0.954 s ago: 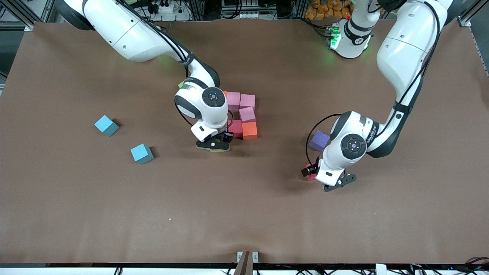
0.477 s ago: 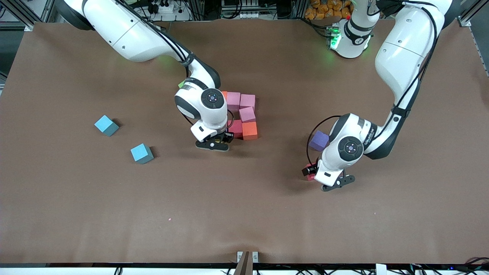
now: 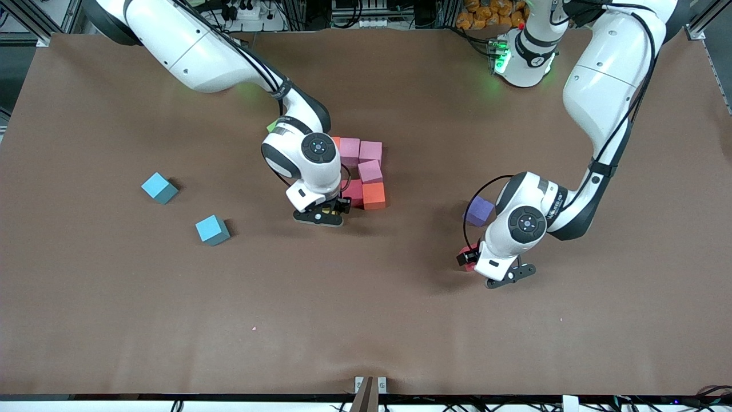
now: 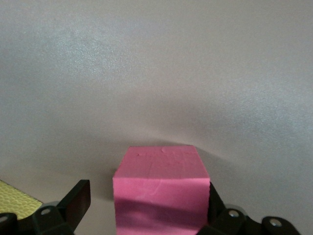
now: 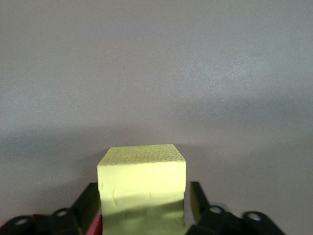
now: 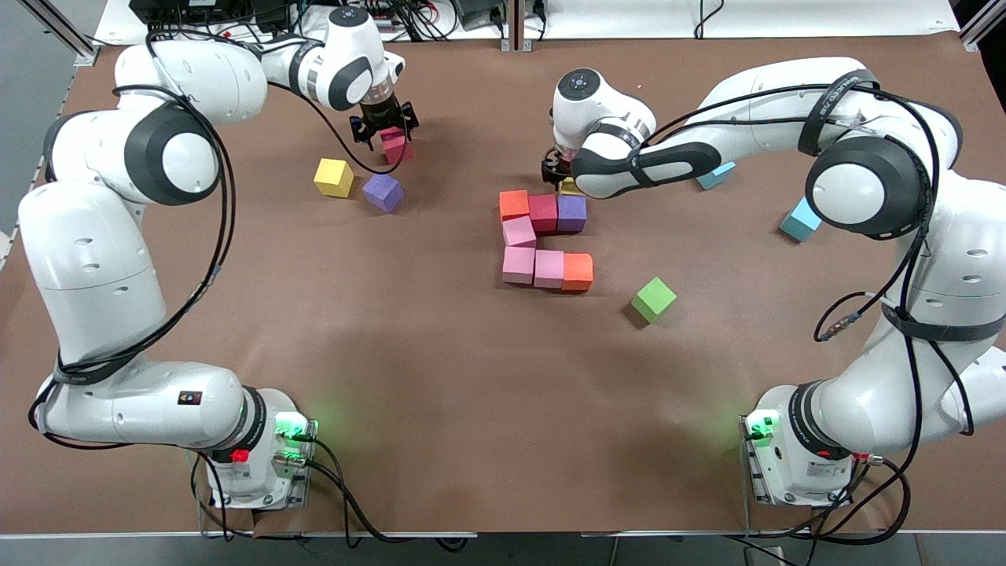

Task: Form number 2 with 11 blocks
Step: 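Place the yellow block below blue while the left gripper grasps pink, then reach the right gripper to the cyan block while the left gripper lifts pink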

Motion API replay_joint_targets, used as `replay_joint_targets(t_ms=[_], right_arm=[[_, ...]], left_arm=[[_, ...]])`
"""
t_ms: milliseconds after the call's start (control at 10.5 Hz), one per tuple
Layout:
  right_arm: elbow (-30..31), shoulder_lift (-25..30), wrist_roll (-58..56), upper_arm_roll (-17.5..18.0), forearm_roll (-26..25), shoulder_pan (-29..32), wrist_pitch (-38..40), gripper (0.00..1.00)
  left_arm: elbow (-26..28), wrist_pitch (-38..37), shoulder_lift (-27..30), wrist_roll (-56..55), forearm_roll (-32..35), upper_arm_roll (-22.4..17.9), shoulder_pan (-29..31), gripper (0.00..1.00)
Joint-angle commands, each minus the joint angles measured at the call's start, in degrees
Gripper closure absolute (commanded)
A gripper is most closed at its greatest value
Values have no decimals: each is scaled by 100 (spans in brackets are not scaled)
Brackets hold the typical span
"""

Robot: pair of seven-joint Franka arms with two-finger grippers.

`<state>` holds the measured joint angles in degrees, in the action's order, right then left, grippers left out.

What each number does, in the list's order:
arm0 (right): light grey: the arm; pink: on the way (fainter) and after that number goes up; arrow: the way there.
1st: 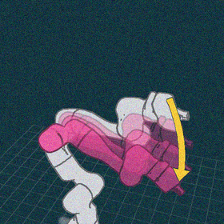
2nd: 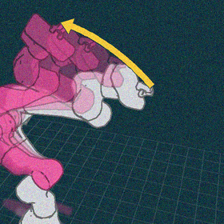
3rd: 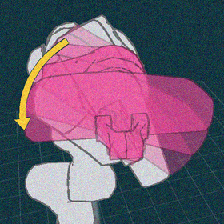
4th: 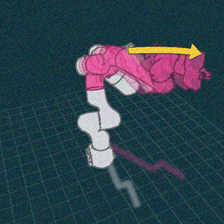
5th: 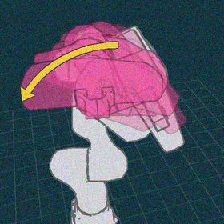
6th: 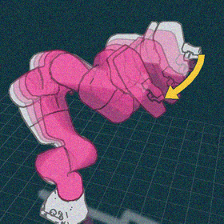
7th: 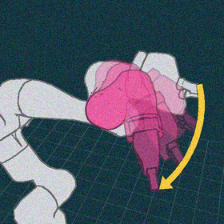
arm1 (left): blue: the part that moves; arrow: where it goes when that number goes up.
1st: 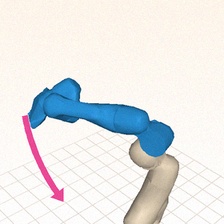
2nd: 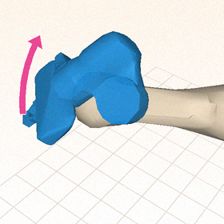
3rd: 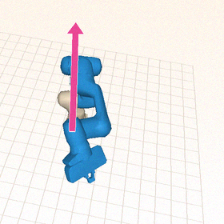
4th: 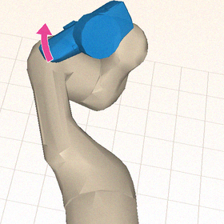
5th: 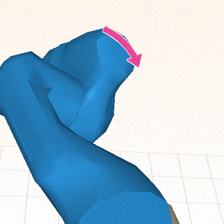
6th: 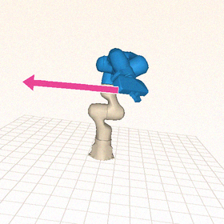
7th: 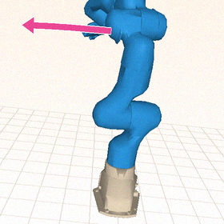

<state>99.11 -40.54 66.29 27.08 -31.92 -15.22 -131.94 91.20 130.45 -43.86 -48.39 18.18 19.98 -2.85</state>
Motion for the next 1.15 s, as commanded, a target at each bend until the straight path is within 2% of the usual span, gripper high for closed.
replay_joint_targets(t_ms=[0,95,191,286,382,573,859,1050], right_arm=[[-76,81,16,-36,107,-34,45,7],[-76,229,7,-10,220,1,89,6],[-76,361,-2,8,248,27,89,5],[-59,528,-141,25,317,193,89,6],[-32,765,-786,52,658,429,89,7],[90,1379,-2751,43,2131,965,264,7],[528,2266,-4821,-53,2339,1800,739,0],[671,2804,-5037,-124,2340,2066,1010,0]], left_arm=[[-85,-37,-9,-231,63,-20,-49,25],[-85,-46,0,-380,63,-20,-58,59],[-85,-63,44,-495,54,-20,-58,79],[-94,-63,88,-635,45,-20,-50,92],[-155,-81,97,-819,54,-20,-58,98],[-199,-439,333,-1127,45,-12,12,99],[-182,-739,711,-1644,37,-12,91,100],[-182,-758,914,-2277,37,-12,91,100]])
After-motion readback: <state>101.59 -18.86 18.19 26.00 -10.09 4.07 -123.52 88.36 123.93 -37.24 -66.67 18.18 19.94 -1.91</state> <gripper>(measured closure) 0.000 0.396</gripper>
